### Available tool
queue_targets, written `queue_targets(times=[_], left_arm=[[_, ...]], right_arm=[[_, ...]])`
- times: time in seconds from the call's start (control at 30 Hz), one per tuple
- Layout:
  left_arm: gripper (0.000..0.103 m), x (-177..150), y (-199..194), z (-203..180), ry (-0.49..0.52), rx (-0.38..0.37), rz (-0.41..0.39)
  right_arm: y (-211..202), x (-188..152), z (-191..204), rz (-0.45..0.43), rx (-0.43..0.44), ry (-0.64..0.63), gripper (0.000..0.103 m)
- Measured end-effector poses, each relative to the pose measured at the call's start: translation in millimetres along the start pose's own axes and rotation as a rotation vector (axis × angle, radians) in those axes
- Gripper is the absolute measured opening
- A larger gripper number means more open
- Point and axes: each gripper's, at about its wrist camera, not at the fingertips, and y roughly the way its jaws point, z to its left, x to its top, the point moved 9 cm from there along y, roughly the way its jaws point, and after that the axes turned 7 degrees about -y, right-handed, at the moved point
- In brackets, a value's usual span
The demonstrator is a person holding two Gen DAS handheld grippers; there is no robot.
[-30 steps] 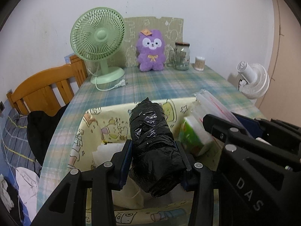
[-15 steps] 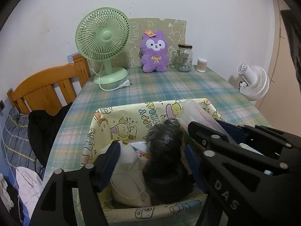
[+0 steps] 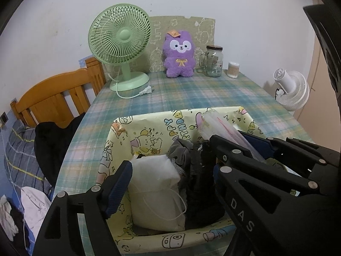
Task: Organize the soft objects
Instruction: 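Lower the clear straw bag into the box and open the right tool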
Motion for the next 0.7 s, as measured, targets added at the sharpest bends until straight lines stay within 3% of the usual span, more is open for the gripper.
queue_targets(times=[0.13,0.53,0.63,0.7], left_arm=[[0.083,-2.9,4.6,0.0,-0.002,-0.002,0.021],[0.089,-4.8,-4.4,-4.7,-0.036,-0.036,0.011],[0.091,-2.1,-10.1,-7.9,-0.033,-0.037,-0.004],[0.091,-0.4,-13.8,-11.3,-0.029,-0.035,-0.010]], right_arm=[[3.7,-2.0,-0.4,0.011,-0.001,-0.009,0.048],[-13.3,-4.5,1.4,-0.013,0.026,-0.020,0.055],[-23.3,-1.7,-1.9,-0.038,-0.002,-0.022,0.069],[-27.5,-0.7,-5.0,-0.044,-0.013,-0.014,0.072]])
